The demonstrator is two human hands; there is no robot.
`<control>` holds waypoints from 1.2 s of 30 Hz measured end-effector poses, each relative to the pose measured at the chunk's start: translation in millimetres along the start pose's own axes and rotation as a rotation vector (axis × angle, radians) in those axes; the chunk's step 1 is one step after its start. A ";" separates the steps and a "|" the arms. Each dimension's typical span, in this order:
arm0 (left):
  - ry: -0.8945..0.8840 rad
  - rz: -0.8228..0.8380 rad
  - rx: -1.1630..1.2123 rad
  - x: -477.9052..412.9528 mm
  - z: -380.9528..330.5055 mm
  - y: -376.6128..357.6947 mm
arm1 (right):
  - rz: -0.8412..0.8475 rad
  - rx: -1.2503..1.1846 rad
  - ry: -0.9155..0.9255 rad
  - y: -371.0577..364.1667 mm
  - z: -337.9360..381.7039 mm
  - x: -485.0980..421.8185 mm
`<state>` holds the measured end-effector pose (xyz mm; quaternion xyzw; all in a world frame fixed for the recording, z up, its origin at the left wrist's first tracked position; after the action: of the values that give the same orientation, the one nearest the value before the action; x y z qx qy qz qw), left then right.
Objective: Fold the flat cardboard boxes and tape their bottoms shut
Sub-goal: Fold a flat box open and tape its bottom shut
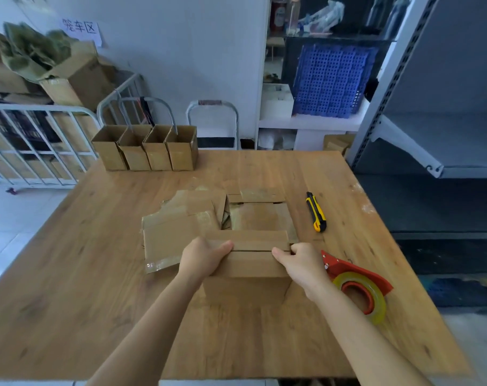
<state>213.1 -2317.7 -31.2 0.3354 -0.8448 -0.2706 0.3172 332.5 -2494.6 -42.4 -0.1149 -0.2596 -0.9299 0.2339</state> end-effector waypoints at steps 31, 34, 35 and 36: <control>-0.379 -0.123 0.084 17.3 25.7 10.2 | -0.098 -0.107 0.054 -4.2 -16.9 18.8; -0.404 -0.076 -0.051 19.7 42.8 -5.3 | -0.107 0.106 0.103 -27.5 -43.2 26.3; -0.394 -0.054 -0.088 19.4 49.0 -9.9 | -0.111 0.139 0.107 -31.9 -51.8 27.7; -0.374 -0.031 -0.130 18.6 56.9 -14.3 | -0.111 0.164 0.109 -35.2 -59.4 28.8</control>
<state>167.2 -2326.5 -71.3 0.2711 -0.8644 -0.3872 0.1716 284.7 -2510.7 -97.7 -0.0303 -0.3274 -0.9220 0.2045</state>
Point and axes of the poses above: each hand's wrist, its own x-axis away from the middle knuckle, its own y-axis out of the back of the hand, z = x × y, the point moved 3 cm from there along -x, towards the middle knuckle, and after that the axes turned 6 degrees about -x, right-handed, at the moved point
